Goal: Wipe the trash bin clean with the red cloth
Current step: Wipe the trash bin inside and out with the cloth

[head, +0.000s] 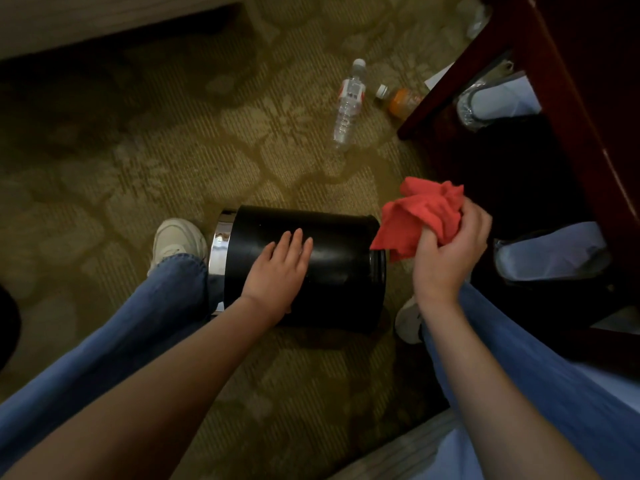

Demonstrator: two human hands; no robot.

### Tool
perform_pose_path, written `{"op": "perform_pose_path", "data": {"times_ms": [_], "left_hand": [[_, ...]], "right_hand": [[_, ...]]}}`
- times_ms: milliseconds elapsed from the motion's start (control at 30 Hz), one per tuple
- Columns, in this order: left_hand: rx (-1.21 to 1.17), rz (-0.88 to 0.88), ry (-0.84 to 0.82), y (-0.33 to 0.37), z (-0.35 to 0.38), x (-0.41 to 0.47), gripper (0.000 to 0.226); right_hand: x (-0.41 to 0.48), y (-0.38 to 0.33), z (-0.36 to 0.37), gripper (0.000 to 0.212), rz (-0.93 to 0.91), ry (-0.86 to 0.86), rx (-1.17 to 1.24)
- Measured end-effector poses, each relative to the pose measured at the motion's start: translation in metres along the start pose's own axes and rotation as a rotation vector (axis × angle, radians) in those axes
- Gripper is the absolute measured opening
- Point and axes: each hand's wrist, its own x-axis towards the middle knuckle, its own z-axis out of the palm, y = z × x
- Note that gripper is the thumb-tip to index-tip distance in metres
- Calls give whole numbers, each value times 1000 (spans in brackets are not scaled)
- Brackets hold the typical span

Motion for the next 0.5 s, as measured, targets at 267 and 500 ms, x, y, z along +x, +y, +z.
{"op": "perform_pose_path", "data": {"times_ms": [267,500], "left_hand": [[-12,-42,-8,2,1,-6,113],[-47,-92,-12,7,0,-13,105]], "right_hand": [[-26,15,11,53,-47,-793,-379],[-38,10,13,62,-38,-946,-654]]}}
